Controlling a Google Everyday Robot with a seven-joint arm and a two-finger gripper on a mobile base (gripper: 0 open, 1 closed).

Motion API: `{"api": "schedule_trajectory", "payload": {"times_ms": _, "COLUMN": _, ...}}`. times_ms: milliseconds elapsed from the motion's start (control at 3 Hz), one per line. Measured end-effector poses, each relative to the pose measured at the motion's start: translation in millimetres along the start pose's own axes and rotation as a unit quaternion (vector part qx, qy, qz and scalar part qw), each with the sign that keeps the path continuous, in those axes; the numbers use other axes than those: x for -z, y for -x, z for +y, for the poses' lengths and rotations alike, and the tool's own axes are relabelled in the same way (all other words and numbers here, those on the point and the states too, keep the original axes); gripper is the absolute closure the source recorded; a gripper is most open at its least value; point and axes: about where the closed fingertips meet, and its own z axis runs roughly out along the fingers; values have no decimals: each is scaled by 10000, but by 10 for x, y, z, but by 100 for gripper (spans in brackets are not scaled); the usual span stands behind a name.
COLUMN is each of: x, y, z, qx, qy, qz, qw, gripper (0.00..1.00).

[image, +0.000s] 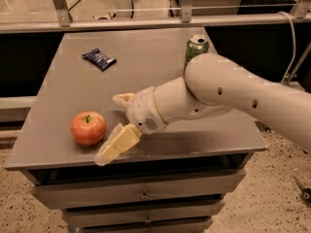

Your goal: Move apple near green can

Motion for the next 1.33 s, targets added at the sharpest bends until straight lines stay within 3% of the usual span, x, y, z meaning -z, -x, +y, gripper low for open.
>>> {"api": "schedule_trajectory", "payload": {"times_ms": 333, "x": -153, "y": 107, "z": 24, "qx": -12, "qy": 29, "qz": -306, "qw": 9995, "gripper": 5}}
{"api": "schedule_trajectory", "payload": {"times_ms": 667, "x": -290, "y": 166, "z": 98, "qx": -22, "qy": 36, "qz": -417, "qw": 9991, "gripper": 18}}
{"api": "schedule_trajectory", "payload": {"times_ms": 1333, "x": -375, "y": 203, "z": 163, "qx": -142, "qy": -64, "qz": -459, "qw": 9988, "gripper": 64}}
